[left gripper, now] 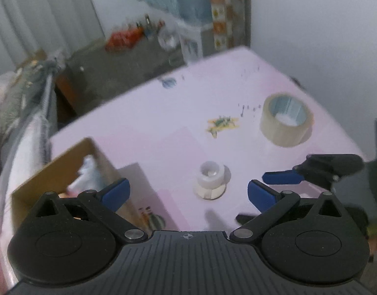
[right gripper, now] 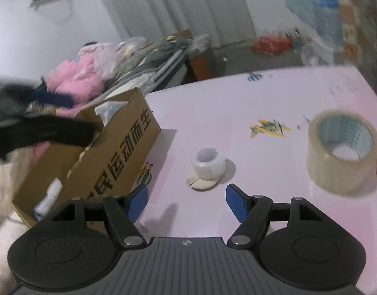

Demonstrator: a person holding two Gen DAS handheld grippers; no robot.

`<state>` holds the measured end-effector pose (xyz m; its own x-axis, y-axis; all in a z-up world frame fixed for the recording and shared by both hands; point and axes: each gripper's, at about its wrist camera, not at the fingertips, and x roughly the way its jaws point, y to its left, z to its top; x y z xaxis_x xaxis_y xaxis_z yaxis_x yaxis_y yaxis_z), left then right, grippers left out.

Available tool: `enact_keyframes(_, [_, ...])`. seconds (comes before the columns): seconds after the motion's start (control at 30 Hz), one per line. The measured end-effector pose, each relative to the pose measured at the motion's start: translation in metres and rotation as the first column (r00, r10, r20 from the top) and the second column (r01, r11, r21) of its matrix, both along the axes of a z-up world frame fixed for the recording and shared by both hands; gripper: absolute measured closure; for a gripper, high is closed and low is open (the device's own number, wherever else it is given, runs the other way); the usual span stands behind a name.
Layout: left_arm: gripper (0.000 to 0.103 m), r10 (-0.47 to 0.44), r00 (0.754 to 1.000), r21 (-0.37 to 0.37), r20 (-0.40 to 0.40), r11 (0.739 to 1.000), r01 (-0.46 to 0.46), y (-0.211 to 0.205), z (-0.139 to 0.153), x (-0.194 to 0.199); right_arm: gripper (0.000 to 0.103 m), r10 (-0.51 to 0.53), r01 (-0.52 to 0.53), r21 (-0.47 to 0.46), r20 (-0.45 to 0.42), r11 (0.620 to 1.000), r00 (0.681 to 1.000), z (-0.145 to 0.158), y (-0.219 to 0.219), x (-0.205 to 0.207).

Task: Organize soft objects

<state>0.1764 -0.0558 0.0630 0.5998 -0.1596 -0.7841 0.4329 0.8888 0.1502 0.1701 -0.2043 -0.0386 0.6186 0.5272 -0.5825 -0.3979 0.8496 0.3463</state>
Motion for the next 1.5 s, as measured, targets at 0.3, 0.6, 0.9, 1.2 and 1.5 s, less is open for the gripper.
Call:
enact_keyframes(0.3, [0.005,0.027,0.983,0.054,-0.18,0.998,-0.017,-0.034,-0.057,0.063,0.042,0.089,-0.08,-0.138,0.062,0.987,0.994,-0.016,0.014,0.014])
enact_keyframes(0.6, [0.037,0.091,0.953,0.079,-0.289,0.994,-0.071,-0.038,-0.097,0.098,0.042,0.092,-0.087,-0.121,0.041,0.989,0.995,-0.027,-0.003,0.015])
enact_keyframes(0.9, [0.057,0.069,0.956,0.058,-0.286,0.997,-0.055,-0.039,-0.105,0.1,0.042,0.11,-0.103,-0.137,0.046,0.985,0.993,-0.025,-0.005,0.02])
enact_keyframes(1.2, [0.057,0.096,0.978,-0.002,-0.187,0.995,-0.098,-0.027,-0.072,0.093,0.042,0.143,-0.133,-0.162,0.053,0.978,0.988,-0.023,0.012,0.031])
enact_keyframes(1.5, [0.057,0.117,0.98,-0.062,-0.161,0.99,-0.129,-0.011,-0.05,0.092,0.042,0.205,-0.189,-0.235,0.045,0.954,0.978,-0.04,0.049,0.071])
